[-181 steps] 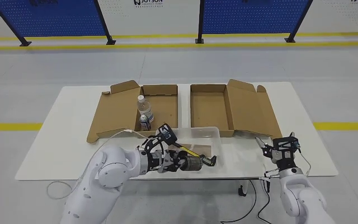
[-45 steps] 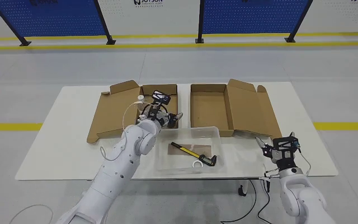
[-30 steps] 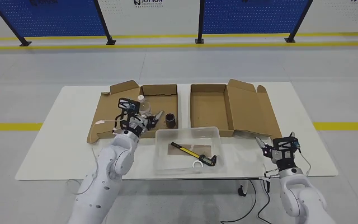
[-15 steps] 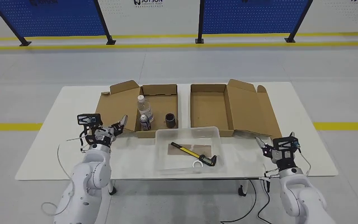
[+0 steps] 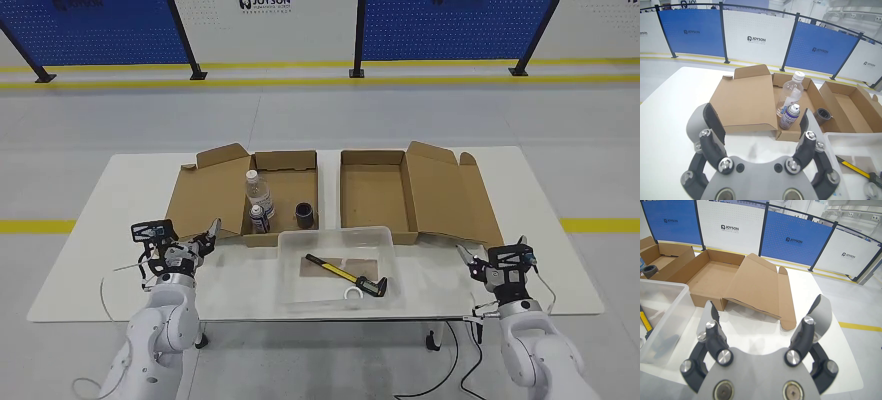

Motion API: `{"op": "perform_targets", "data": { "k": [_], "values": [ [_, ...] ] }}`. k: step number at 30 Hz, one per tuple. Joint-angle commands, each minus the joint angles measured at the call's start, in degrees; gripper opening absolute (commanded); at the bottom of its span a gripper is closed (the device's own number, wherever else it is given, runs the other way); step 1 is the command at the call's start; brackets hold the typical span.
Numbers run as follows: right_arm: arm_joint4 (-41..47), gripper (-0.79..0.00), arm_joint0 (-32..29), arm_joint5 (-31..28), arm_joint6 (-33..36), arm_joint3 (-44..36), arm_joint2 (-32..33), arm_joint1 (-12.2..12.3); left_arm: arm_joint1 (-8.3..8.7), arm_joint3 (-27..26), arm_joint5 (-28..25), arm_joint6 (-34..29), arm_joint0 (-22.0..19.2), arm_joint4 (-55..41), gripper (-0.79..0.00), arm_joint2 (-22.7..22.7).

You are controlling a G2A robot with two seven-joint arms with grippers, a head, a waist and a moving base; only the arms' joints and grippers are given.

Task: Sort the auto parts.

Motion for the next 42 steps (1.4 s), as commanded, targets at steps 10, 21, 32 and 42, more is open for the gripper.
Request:
{"op": "perform_targets", "data": {
  "k": [10,21,32,42],
  "values": [
    [0.0,0.000,0.0,0.0,0.0,0.0,0.0,0.0,0.00,0.0,0.0,0.0,0.0,0.0,0.000,0.0],
    [-1.8,0.000,2.1,0.8,2.4,-2.0,-0.7,-0.1,0.00,0.0,0.0,0.0,0.0,0.0,0.000,0.0],
    [3.6,0.000,12.3,-7.2,27.6,-13.5,-5.4,-0.2,0.00,0.0,0.0,0.0,0.0,0.0,0.000,0.0],
    [6.9,0.000,27.3,-16.7,49.9,-12.2,-15.8,-0.6,0.00,0.0,0.0,0.0,0.0,0.0,0.000,0.0]
  ]
}}
